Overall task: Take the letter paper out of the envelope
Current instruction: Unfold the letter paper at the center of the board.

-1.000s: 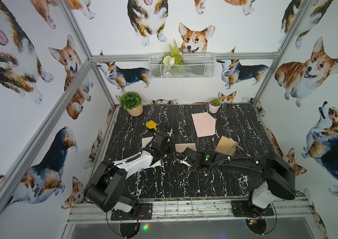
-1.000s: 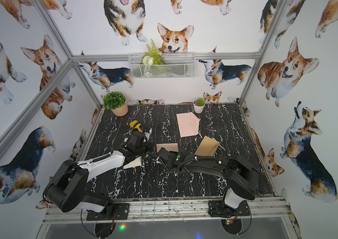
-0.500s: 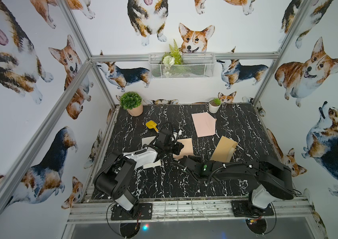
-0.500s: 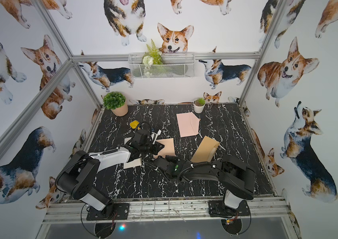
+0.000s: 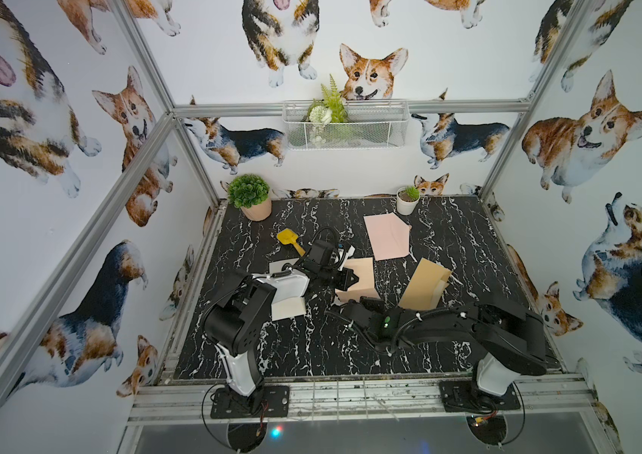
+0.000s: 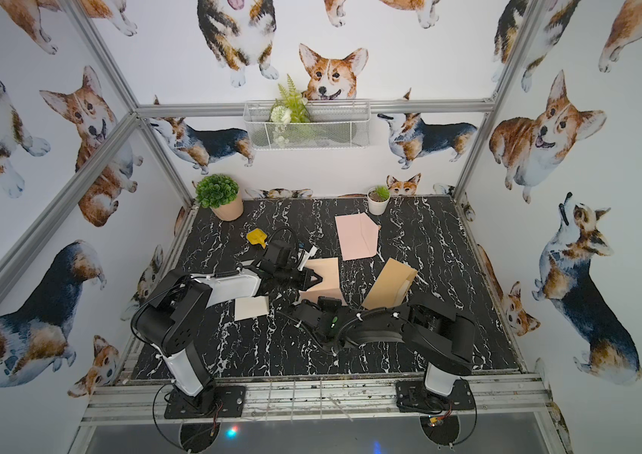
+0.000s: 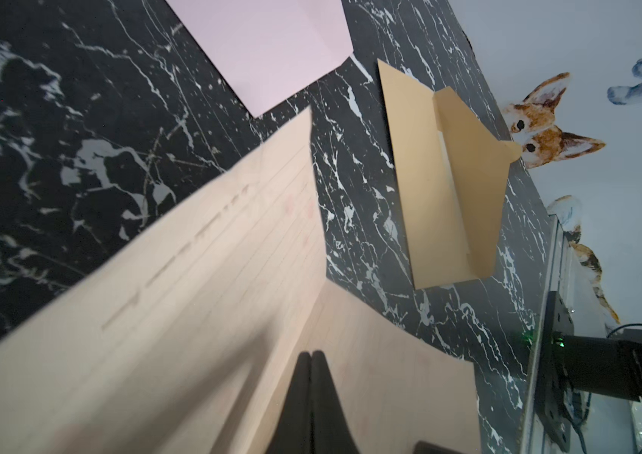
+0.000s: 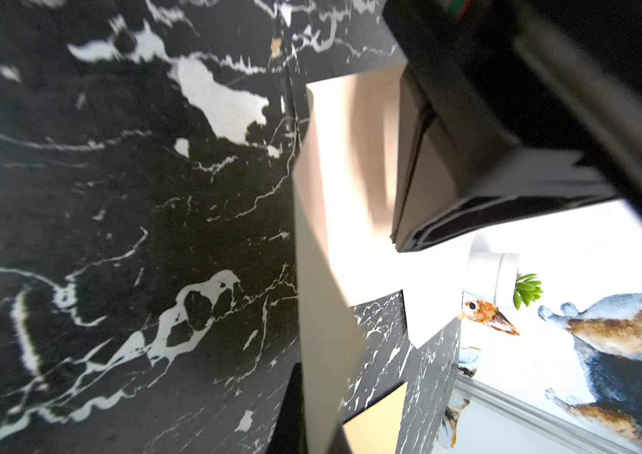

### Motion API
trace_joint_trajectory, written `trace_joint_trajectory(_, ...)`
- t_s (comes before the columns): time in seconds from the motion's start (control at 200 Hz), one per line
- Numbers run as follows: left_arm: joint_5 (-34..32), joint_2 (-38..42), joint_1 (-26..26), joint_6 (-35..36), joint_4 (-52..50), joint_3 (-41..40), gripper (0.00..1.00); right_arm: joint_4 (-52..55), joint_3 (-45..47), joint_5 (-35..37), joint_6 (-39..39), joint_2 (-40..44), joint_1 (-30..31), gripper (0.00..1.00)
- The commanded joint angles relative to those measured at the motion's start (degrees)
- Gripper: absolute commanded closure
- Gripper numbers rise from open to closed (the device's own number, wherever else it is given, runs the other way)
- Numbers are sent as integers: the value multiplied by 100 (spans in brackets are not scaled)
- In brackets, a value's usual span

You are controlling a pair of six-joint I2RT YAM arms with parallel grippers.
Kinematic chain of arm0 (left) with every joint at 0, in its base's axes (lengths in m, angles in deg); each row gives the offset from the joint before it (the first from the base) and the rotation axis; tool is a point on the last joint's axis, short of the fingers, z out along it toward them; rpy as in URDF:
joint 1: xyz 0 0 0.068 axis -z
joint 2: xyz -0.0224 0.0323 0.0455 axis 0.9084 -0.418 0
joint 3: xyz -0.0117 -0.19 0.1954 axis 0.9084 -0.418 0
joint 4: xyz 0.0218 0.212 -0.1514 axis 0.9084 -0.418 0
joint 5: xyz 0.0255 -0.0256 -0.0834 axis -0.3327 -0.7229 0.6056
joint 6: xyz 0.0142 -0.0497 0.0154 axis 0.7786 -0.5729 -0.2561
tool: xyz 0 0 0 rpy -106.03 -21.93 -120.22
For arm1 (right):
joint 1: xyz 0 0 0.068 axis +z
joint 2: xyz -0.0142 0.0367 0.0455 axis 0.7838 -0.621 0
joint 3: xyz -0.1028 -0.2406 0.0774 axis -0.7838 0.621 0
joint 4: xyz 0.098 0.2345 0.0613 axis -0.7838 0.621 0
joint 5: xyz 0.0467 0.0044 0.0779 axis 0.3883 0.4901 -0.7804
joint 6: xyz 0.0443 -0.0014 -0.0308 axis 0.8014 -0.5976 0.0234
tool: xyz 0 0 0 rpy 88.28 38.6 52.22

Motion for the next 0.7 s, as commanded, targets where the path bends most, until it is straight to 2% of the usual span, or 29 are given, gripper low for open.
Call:
trace_joint_trajectory(0.0,337,-60,-13,-58,-23,69,100,-157,-1,396,248,-158,4,99)
trace_joint_trajectory(0.145,184,56,-11,4,-65,10,100,-98,45,157,414,-126,4,98)
trace_joint_trajectory(0.506,350,-179,4,-107,-86,129,100,413,-22,-1056,790,-47,2,85)
trace_joint_trajectory(0.691,43,-145,5,2,-364,182,100,449,-84,-1240,891,-129,-8,79)
